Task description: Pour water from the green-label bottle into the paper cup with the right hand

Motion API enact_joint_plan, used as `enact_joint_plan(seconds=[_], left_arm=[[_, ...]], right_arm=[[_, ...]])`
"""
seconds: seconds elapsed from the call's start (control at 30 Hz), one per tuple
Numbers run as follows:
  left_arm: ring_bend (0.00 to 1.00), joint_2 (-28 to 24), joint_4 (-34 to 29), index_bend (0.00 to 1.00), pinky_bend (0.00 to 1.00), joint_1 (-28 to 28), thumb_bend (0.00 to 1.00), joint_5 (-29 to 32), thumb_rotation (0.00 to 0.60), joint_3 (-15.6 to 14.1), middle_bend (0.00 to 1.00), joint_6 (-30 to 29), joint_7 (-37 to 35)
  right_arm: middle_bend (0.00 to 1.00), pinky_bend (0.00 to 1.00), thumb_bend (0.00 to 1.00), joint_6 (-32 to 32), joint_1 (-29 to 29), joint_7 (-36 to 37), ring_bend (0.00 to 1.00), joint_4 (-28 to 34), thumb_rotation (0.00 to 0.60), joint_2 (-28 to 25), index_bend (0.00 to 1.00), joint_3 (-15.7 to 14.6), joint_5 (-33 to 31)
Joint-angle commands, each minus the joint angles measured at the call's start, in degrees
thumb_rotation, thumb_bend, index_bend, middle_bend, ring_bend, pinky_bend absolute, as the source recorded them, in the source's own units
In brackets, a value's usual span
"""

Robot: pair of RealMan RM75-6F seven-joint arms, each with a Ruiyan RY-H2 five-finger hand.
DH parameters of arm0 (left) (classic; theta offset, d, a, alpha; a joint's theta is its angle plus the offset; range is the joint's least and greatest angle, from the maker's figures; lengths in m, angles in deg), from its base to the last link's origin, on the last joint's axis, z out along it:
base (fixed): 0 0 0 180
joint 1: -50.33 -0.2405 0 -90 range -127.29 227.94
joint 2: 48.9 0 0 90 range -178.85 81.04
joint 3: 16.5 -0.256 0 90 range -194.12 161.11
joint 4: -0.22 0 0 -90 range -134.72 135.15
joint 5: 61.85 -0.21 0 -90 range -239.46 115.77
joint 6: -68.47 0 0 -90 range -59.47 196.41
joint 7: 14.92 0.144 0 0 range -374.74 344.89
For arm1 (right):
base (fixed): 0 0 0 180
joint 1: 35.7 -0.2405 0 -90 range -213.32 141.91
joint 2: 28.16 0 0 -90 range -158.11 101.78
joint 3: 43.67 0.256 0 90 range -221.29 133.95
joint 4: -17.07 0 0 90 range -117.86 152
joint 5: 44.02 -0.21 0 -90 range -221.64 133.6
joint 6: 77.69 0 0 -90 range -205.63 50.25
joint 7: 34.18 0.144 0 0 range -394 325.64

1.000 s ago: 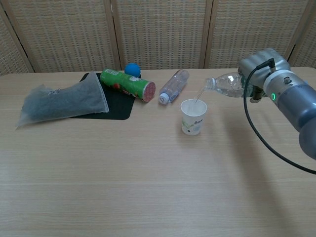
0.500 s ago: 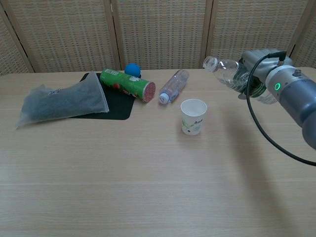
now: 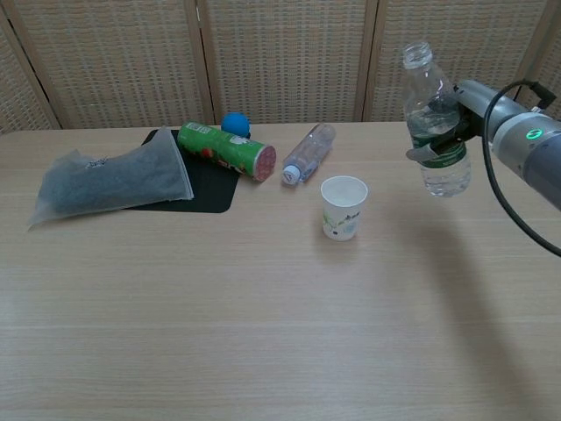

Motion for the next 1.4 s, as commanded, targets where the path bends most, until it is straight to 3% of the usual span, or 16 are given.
enact_joint_plan(seconds=[0.03, 0.33, 0.5, 0.83, 0.93, 1.07, 1.13, 1.27, 1.4], left_arm=[[0.0, -0.11, -0.15, 0.0, 0.0, -0.03, 0.05, -0.17, 0.6, -0.06, 0.0, -0.05, -0.05], [0.0, 0.18, -0.34, 0.0, 0.0, -0.06, 0.05, -0.52, 0.6, -0.22, 0.0, -0.15, 0.8], [0.0, 0.28, -0.31, 0.0, 0.0, 0.06, 0.05, 0.05, 0.6, -0.06, 0.0, 0.12, 0.85], [0.0, 0.48, -0.28, 0.0, 0.0, 0.32, 0.05, 0.93, 0.6, 0.08, 0.0, 0.81, 1.24], [0.0, 0.51, -0.39, 0.0, 0.0, 0.38, 0.05, 0.96, 0.6, 0.09, 0.0, 0.88, 1.42], [0.0, 0.5, -0.52, 0.0, 0.0, 0.4, 0.05, 1.04, 0.6, 0.12, 0.0, 0.88, 1.57], [0.0, 0.52, -0.52, 0.0, 0.0, 0.46, 0.05, 0.97, 0.6, 0.03, 0.0, 1.07, 1.5], [0.0, 0.45, -0.52, 0.0, 0.0, 0.45, 0.05, 0.81, 0.6, -0.01, 0.0, 1.03, 1.36], [0.0, 0.32, -0.65, 0.0, 0.0, 0.32, 0.05, 0.49, 0.6, -0.13, 0.0, 0.84, 1.12]], right_arm=[[0.58, 0.75, 0.59, 5.19, 4.36, 18.49, 0.46, -1.09, 0.6, -1.24, 0.6, 0.9, 5.21], [0.58, 0.73, 0.59, 3.28, 4.65, 37.55, 0.46, -11.94, 0.6, 4.15, 0.6, -1.89, 14.81], [0.58, 0.67, 0.59, 2.51, 3.62, 41.42, 0.46, -19.48, 0.6, 8.19, 0.6, -3.91, 17.48], [0.58, 0.6, 0.56, 3.55, 2.21, 45.57, 0.46, -26.53, 0.6, 11.63, 0.6, -4.83, 18.55], [0.57, 0.57, 0.49, 3.98, 2.1, 46.56, 0.45, -27.76, 0.6, 12.25, 0.6, -4.91, 18.49], [0.47, 0.45, 0.36, 4.2, 2.04, 47.37, 0.35, -28.92, 0.6, 12.73, 0.59, -4.92, 18.43], [0.41, 0.4, 0.27, 3.9, 2.1, 47.83, 0.29, -29.56, 0.6, 13.2, 0.55, -4.79, 18.31], [0.25, 0.24, 0.02, 3.7, 2.2, 48.82, 0.13, -30.07, 0.6, 13.35, 0.37, -5.33, 19.01], [0.18, 0.19, 0.0, 4.15, 2.25, 49.29, 0.07, -30.15, 0.6, 12.96, 0.3, -5.99, 19.65]])
